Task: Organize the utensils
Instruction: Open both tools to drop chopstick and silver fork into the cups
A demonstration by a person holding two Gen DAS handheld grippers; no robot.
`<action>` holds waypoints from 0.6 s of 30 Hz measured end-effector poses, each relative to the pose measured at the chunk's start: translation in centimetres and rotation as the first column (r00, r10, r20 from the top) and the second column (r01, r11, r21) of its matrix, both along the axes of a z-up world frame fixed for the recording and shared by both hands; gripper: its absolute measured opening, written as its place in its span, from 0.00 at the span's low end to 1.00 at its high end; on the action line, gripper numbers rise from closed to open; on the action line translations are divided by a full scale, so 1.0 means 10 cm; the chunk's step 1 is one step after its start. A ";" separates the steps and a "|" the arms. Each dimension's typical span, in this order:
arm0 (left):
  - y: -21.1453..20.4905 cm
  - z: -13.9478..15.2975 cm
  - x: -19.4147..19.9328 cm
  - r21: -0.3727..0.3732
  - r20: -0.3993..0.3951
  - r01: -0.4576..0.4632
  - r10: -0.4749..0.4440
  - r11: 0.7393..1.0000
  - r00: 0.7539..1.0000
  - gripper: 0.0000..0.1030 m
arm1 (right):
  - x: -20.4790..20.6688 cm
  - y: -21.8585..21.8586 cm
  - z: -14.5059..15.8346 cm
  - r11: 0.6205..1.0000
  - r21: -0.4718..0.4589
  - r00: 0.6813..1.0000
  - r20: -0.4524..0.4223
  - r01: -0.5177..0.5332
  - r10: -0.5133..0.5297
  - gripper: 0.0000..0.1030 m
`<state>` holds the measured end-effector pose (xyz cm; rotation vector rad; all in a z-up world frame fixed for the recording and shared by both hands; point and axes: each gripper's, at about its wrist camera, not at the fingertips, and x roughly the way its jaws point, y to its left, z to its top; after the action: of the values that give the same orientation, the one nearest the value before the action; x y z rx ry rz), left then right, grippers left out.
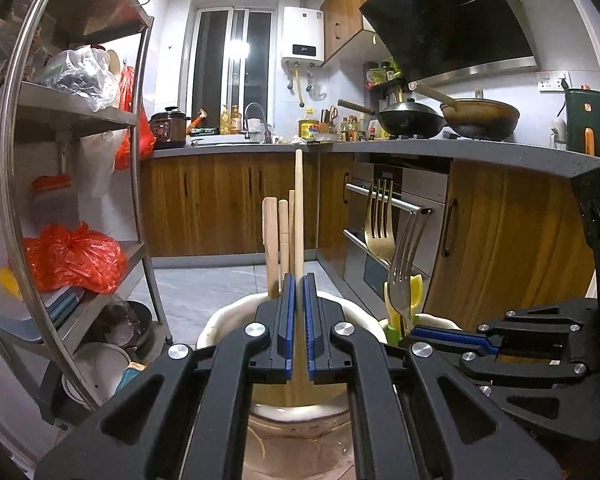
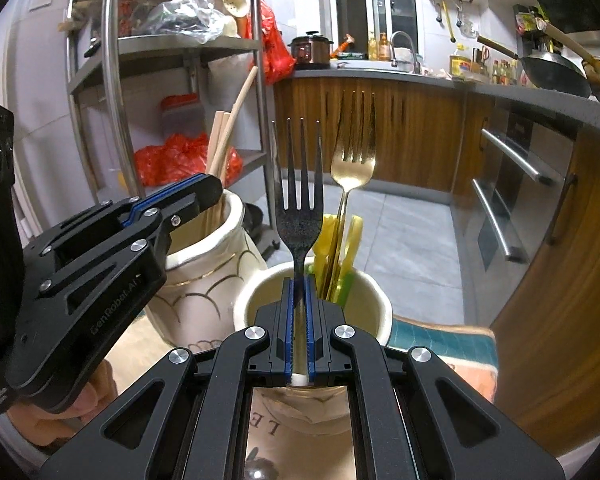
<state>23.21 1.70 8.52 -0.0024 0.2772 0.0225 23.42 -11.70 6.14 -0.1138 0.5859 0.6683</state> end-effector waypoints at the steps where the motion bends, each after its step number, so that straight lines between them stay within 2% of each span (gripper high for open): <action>1: 0.00 0.00 0.00 -0.001 -0.001 -0.002 0.002 1.000 1.000 0.04 | 0.00 0.00 0.00 1.000 -0.001 1.000 -0.001 -0.001 0.001 0.06; 12: 0.01 0.00 0.00 -0.001 -0.002 -0.001 0.001 1.000 1.000 0.07 | 0.01 0.01 -0.04 1.000 0.002 1.000 -0.009 0.001 -0.001 0.07; 14: -0.02 0.01 -0.02 0.002 0.002 0.008 -0.008 1.000 1.000 0.17 | 0.02 0.02 -0.04 1.000 0.006 1.000 -0.014 -0.003 0.003 0.08; 15: -0.03 0.01 -0.03 0.006 0.005 0.005 -0.005 1.000 1.000 0.27 | 0.01 0.03 -0.04 1.000 0.004 1.000 -0.011 -0.005 0.005 0.09; 18: -0.05 0.01 -0.04 0.008 0.008 0.011 -0.011 1.000 1.000 0.30 | -0.01 0.02 -0.03 1.000 0.006 1.000 -0.009 -0.008 0.008 0.09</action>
<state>22.80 1.18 8.66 0.0073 0.2690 0.0123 23.36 -11.45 5.88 -0.1078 0.5920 0.6783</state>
